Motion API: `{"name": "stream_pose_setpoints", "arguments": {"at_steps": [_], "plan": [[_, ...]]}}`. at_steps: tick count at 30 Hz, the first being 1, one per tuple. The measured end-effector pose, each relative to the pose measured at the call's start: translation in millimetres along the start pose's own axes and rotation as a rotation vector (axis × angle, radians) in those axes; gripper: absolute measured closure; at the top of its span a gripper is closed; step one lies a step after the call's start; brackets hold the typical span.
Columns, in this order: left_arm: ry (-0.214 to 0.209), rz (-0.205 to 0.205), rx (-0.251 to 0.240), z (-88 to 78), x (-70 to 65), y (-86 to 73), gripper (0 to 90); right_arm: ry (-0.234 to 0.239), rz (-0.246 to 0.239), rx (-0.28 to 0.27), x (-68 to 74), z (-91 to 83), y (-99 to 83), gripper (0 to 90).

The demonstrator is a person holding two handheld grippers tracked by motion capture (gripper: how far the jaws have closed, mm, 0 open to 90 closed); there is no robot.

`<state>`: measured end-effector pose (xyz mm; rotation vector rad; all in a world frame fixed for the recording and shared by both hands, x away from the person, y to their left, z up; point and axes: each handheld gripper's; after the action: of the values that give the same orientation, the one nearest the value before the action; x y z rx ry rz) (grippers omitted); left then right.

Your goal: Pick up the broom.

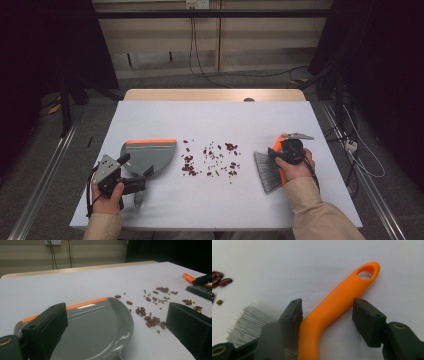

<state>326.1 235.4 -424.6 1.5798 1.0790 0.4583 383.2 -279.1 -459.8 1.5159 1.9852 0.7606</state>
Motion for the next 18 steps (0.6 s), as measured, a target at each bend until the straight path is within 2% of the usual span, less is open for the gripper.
{"name": "stream_pose_setpoints", "arguments": {"at_steps": [4, 5, 7, 9, 10, 11, 18], "plan": [[0.000, 0.000, -0.001, 0.2, -0.7, 0.2, 3.9, 0.019, -0.007, 0.042, 4.8, -0.1, 5.4, 47.0], [0.000, 0.001, 0.000, 0.3, -0.7, 0.2, 3.9, 0.020, -0.030, 0.041, 5.5, 0.4, 6.3, 49.2], [-0.002, -0.001, -0.002, 0.6, -0.9, 0.0, 3.9, 0.056, -0.015, 0.038, 7.2, 0.3, 7.4, 54.1], [-0.002, -0.002, 0.001, 0.6, -0.9, -0.2, 3.9, 0.073, -0.046, 0.043, 9.2, 0.6, 9.1, 60.3], [-0.002, -0.002, 0.001, 0.6, -0.9, -0.2, 3.9, 0.073, -0.046, 0.043, 9.2, 0.6, 9.1, 60.3], [-0.001, -0.002, 0.001, 0.6, -0.8, -0.2, 3.9, 0.098, -0.056, 0.040, 10.2, 1.3, 9.8, 64.8], [0.001, -0.010, -0.004, -0.4, 0.3, -0.7, 3.9, 0.122, -0.082, 0.105, 9.6, -4.0, 12.6, 64.7]]}}
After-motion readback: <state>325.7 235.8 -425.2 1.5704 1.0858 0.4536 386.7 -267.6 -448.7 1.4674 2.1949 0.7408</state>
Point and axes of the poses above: each handheld gripper's, and its own axes: z roughly forward along the jaws, y roughly out of its top, x roughly to its left, and after that the axes turned 10 degrees about -z, right-handed
